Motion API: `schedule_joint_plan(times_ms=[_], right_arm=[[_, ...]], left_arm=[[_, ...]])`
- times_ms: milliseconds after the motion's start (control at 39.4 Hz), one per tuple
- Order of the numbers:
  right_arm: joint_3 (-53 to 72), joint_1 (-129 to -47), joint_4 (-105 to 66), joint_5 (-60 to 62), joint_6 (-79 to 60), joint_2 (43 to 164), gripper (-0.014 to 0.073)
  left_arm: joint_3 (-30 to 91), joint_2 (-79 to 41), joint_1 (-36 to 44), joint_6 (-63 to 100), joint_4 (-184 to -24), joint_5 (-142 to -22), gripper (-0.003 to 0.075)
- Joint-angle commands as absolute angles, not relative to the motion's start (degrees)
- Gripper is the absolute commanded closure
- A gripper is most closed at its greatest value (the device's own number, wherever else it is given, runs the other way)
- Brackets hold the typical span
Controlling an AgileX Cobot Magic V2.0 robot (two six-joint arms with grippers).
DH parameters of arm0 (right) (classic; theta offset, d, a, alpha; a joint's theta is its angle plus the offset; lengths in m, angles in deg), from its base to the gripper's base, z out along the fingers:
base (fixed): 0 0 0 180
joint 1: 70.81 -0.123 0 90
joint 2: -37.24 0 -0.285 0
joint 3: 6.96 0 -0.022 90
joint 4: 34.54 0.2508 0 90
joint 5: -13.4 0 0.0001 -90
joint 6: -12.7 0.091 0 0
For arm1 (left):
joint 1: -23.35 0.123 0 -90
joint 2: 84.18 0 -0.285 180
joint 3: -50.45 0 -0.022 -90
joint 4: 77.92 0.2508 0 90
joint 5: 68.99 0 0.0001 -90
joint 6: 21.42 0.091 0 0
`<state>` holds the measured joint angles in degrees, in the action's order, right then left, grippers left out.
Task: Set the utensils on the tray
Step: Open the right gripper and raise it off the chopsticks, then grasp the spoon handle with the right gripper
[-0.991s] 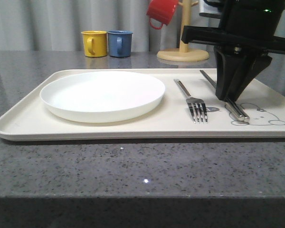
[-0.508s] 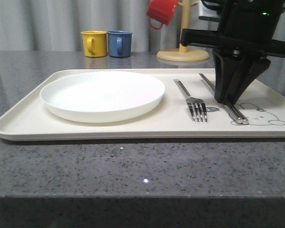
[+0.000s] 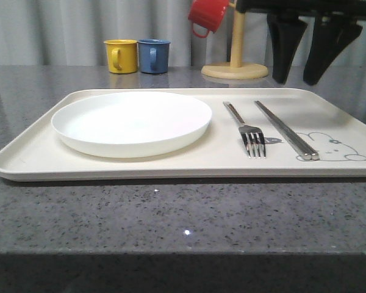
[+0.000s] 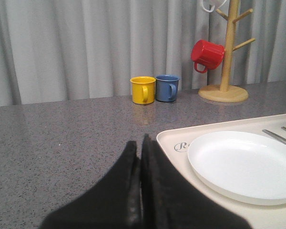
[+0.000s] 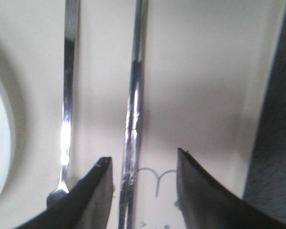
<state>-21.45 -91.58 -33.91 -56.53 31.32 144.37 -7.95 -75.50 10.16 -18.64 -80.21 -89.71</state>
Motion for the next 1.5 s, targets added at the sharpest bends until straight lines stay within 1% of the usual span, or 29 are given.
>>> schedule_joint_plan(times_ms=[0, 152, 254, 381, 457, 584, 762, 1042, 1296, 1346, 1372, 1473], right_arm=[[-26.1, -90.8, -39.0, -63.2, 28.3, 141.5, 0.0242], [-26.3, -88.0, -39.1, -63.3, 25.6, 140.0, 0.0242], [-25.1, -84.4, -39.4, -63.3, 23.2, 138.4, 0.0242], [-22.0, -77.7, -39.8, -63.2, 21.4, 135.1, 0.0242], [-19.8, -72.3, -40.0, -63.2, 18.9, 133.7, 0.0243], [-16.7, -65.5, -39.9, -63.1, 14.9, 133.6, 0.0246], [-12.5, -59.9, -39.9, -58.4, 13.8, 135.4, 0.0246], [-11.2, -59.2, -39.4, -54.7, 11.6, 140.7, 0.0246], [-11.2, -59.2, -39.2, -54.7, 11.5, 143.4, 0.0247], [-11.2, -59.2, -39.1, -55.1, 11.5, 143.9, 0.0268], [-11.2, -59.3, -38.8, -55.3, 11.5, 143.9, 0.0295], [-11.2, -59.3, -38.6, -55.6, 11.5, 143.9, 0.0447]], left_arm=[[-6.6, -74.7, 10.3, -19.1, -80.8, -84.7, 0.0738], [-6.6, -74.7, 10.3, -19.1, -80.8, -84.7, 0.0738], [-6.6, -74.7, 10.3, -19.1, -80.8, -84.7, 0.0738], [-6.6, -74.7, 10.3, -19.1, -80.8, -84.7, 0.0738], [-6.6, -74.7, 10.3, -19.1, -80.8, -84.7, 0.0738], [-6.6, -74.7, 10.3, -19.1, -80.8, -84.7, 0.0738], [-6.6, -74.7, 10.3, -19.1, -80.8, -84.7, 0.0738], [-6.6, -74.7, 10.3, -19.1, -80.8, -84.7, 0.0738], [-6.6, -74.7, 10.3, -19.1, -80.8, -84.7, 0.0738], [-6.6, -74.7, 10.3, -19.1, -80.8, -84.7, 0.0738], [-6.6, -74.7, 10.3, -19.1, -80.8, -84.7, 0.0738], [-6.6, -74.7, 10.3, -19.1, -80.8, -84.7, 0.0738]])
